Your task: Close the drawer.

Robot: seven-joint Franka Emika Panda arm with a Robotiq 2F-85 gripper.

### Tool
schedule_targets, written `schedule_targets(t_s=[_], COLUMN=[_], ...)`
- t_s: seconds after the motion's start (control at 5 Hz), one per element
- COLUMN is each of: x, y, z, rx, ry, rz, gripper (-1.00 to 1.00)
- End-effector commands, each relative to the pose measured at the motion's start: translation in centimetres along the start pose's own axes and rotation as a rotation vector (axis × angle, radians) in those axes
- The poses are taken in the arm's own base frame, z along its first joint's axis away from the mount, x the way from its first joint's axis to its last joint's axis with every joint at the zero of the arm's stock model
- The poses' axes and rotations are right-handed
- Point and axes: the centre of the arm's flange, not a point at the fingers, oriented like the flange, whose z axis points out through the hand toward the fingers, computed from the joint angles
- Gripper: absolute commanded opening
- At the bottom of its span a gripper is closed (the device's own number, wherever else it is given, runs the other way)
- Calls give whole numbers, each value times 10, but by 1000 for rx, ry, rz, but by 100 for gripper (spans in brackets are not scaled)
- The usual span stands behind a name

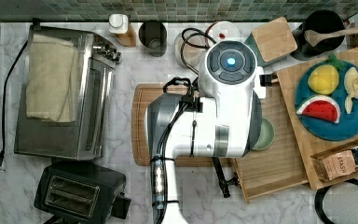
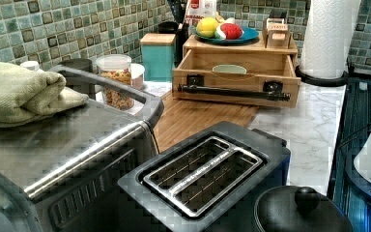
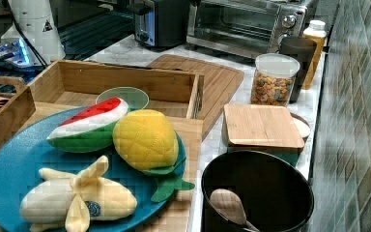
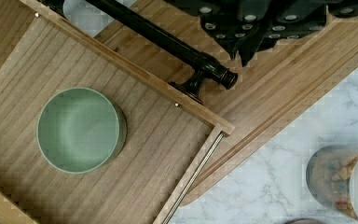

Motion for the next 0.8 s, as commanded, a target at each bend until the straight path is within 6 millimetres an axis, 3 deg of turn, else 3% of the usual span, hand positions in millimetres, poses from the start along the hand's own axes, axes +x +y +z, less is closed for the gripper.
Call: schedule_targets(t_s=[0.2,0.4,0.8], x=[2,-9,-45], y=[5,7,-1], z=[5,7,17], rx=[-15,9,56], ry=[-1,-25,-36], rz=[4,-102,-516], gripper=[-100,-100,-100])
